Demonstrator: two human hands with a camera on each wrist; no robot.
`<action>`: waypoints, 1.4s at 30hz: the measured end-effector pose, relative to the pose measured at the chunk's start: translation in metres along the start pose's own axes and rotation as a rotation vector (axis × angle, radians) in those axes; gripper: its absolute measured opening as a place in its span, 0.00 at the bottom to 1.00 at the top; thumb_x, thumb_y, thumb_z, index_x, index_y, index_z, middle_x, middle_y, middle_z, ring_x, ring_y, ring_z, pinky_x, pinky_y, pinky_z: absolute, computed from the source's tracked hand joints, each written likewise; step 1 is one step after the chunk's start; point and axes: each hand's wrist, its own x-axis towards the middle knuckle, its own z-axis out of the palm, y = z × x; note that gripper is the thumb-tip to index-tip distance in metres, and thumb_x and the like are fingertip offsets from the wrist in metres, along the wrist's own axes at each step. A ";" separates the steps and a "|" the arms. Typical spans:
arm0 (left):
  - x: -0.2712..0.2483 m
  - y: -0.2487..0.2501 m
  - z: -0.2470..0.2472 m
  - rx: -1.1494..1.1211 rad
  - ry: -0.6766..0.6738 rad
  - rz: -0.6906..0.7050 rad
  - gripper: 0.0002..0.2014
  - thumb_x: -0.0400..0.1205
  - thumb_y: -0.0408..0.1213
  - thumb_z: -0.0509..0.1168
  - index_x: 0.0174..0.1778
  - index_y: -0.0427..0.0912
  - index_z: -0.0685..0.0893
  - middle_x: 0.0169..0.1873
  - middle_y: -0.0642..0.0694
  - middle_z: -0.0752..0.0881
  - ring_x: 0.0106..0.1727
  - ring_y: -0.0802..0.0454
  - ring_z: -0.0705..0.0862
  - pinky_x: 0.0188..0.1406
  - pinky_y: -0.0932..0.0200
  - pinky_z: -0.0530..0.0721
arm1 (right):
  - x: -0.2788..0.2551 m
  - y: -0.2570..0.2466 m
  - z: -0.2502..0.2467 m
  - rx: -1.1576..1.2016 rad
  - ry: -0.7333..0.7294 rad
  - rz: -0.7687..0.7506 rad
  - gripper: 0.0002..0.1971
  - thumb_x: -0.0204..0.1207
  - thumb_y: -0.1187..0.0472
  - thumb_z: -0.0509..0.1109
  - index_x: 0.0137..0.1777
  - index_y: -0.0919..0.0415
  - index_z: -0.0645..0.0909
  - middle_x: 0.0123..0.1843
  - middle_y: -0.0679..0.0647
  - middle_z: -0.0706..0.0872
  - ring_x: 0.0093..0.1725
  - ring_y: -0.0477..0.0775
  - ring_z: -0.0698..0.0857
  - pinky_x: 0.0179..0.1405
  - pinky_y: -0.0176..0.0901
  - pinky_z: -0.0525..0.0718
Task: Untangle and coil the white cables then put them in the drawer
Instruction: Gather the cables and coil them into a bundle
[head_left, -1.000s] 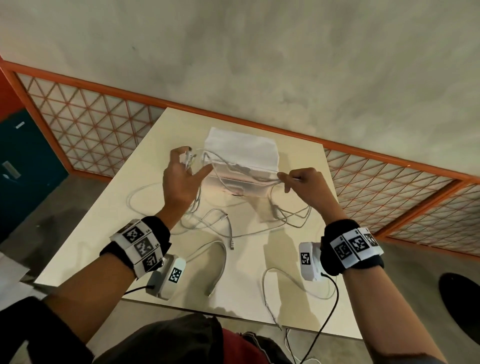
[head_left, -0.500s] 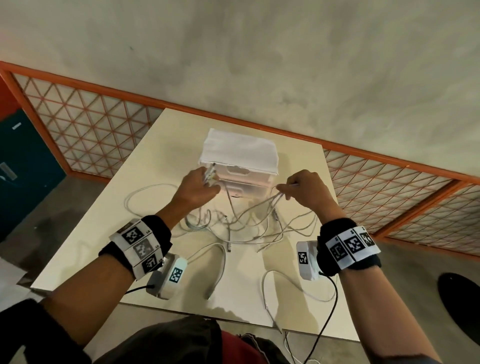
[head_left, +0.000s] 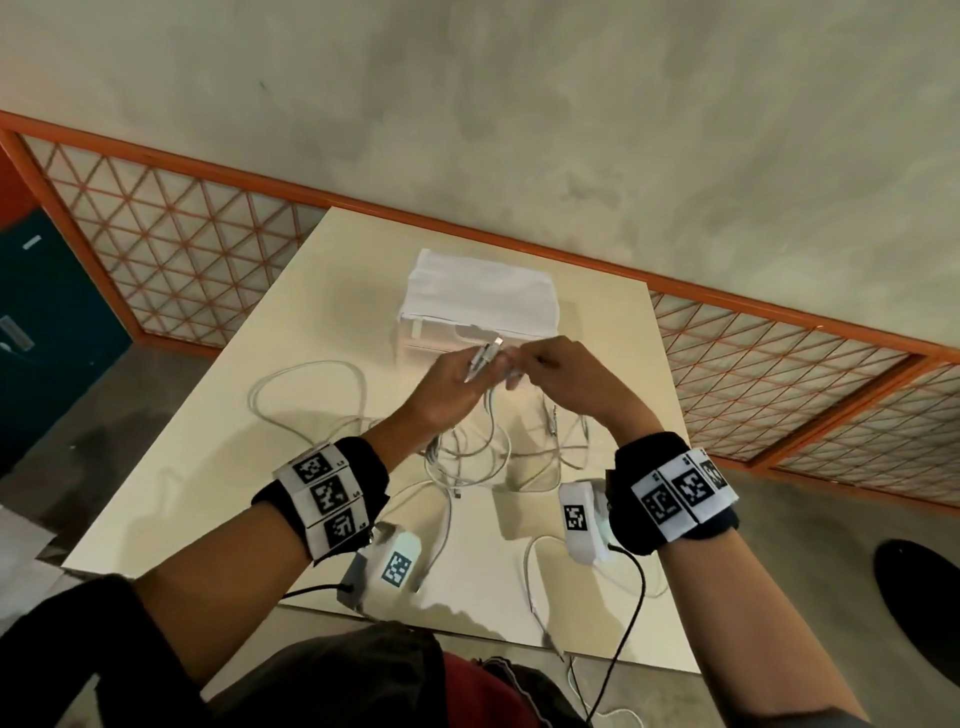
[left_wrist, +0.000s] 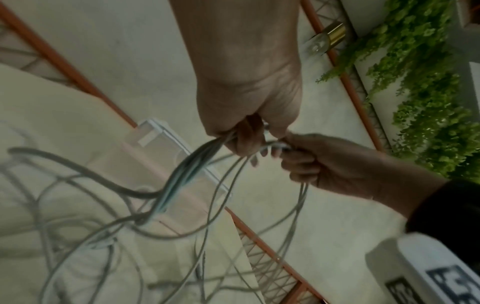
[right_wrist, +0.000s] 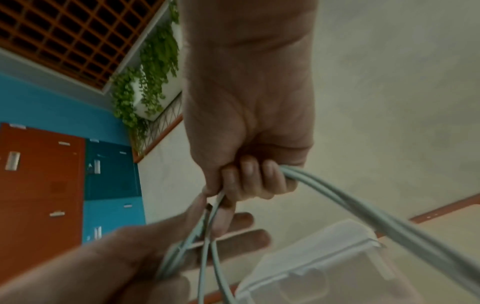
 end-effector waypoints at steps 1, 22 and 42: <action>-0.002 0.003 0.003 -0.022 -0.048 -0.035 0.14 0.86 0.34 0.57 0.53 0.27 0.83 0.28 0.35 0.86 0.17 0.67 0.74 0.20 0.77 0.68 | 0.001 -0.003 -0.003 0.035 0.017 -0.028 0.23 0.86 0.54 0.59 0.34 0.67 0.82 0.20 0.43 0.74 0.19 0.38 0.72 0.24 0.28 0.68; 0.012 0.011 -0.044 0.142 0.429 0.324 0.19 0.85 0.40 0.59 0.28 0.46 0.64 0.22 0.44 0.62 0.25 0.45 0.61 0.28 0.46 0.66 | -0.006 0.093 0.037 0.411 0.319 0.352 0.31 0.84 0.37 0.42 0.38 0.56 0.78 0.34 0.46 0.80 0.36 0.45 0.78 0.43 0.39 0.75; -0.003 0.000 -0.114 0.235 0.916 0.245 0.15 0.86 0.42 0.57 0.36 0.37 0.75 0.23 0.58 0.69 0.25 0.63 0.69 0.30 0.69 0.68 | 0.053 0.091 0.162 -0.187 -0.330 -0.037 0.19 0.78 0.67 0.67 0.68 0.66 0.77 0.67 0.65 0.76 0.62 0.67 0.77 0.62 0.54 0.75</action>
